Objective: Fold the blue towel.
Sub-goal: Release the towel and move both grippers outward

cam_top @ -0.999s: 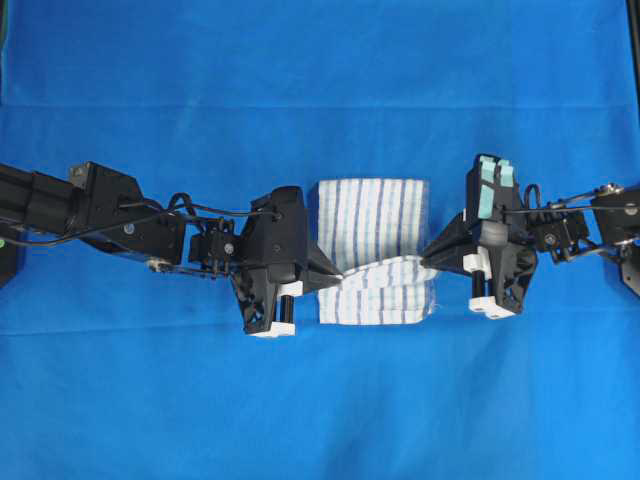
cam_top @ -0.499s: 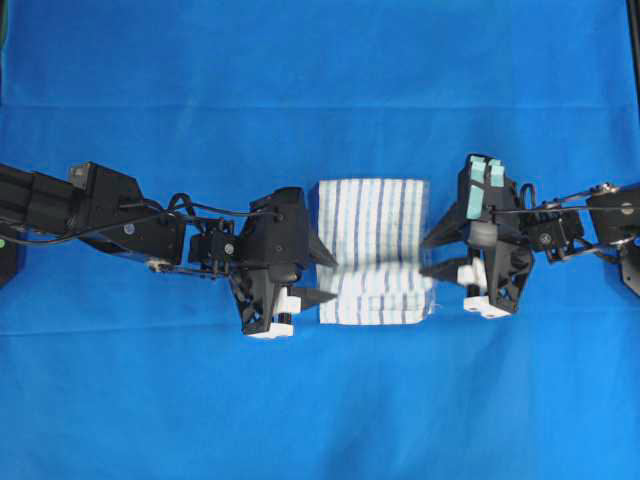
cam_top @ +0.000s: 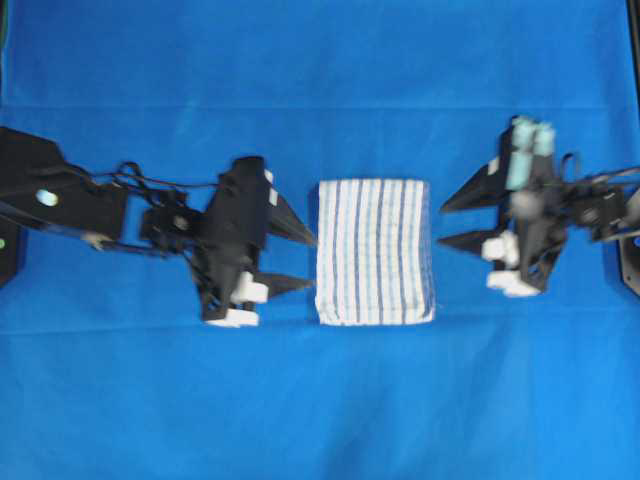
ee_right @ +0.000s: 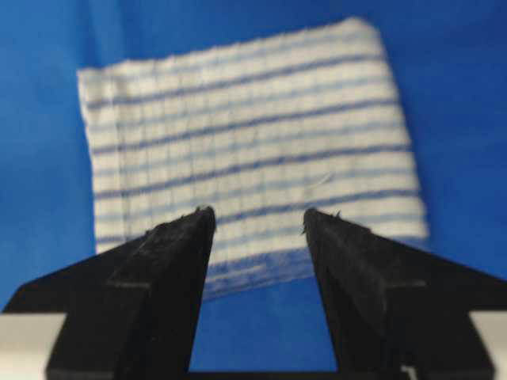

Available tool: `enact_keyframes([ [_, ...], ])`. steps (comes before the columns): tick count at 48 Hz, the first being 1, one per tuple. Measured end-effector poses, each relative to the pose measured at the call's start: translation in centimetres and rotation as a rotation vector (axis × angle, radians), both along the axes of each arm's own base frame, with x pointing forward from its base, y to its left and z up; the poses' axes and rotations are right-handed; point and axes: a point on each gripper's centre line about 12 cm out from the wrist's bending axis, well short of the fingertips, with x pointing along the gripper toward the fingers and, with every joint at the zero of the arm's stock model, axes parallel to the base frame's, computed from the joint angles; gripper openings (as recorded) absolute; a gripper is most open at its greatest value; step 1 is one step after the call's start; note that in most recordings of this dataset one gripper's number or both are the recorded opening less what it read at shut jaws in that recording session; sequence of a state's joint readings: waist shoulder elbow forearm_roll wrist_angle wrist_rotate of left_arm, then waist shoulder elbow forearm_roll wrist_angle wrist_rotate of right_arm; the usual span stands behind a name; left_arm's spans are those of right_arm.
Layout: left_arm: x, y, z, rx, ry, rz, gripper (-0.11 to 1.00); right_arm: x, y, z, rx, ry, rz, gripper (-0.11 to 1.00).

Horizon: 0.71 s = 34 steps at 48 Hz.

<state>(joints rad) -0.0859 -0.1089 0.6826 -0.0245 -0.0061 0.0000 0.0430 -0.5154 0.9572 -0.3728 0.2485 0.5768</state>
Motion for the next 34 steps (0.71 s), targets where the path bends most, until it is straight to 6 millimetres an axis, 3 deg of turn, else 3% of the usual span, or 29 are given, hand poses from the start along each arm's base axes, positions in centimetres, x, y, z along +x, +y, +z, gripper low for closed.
enact_keyframes([
  [8,-3.1,0.3,2.8,0.003,-0.068,-0.006,0.52,-3.1,-0.4,3.6,-0.026,-0.117,-0.012,0.55],
  [15,-6.3,1.2,3.7,0.001,-0.117,0.016,0.52,-5.9,-0.9,5.8,-0.05,-0.199,-0.032,0.55],
  [22,-9.4,2.0,4.4,-0.002,-0.177,0.037,0.52,-8.1,-1.4,6.0,-0.079,-0.229,-0.047,0.55],
  [34,-13.9,2.5,4.6,-0.006,-0.253,0.051,0.52,-10.3,-1.5,4.2,-0.094,-0.262,-0.038,0.55],
])
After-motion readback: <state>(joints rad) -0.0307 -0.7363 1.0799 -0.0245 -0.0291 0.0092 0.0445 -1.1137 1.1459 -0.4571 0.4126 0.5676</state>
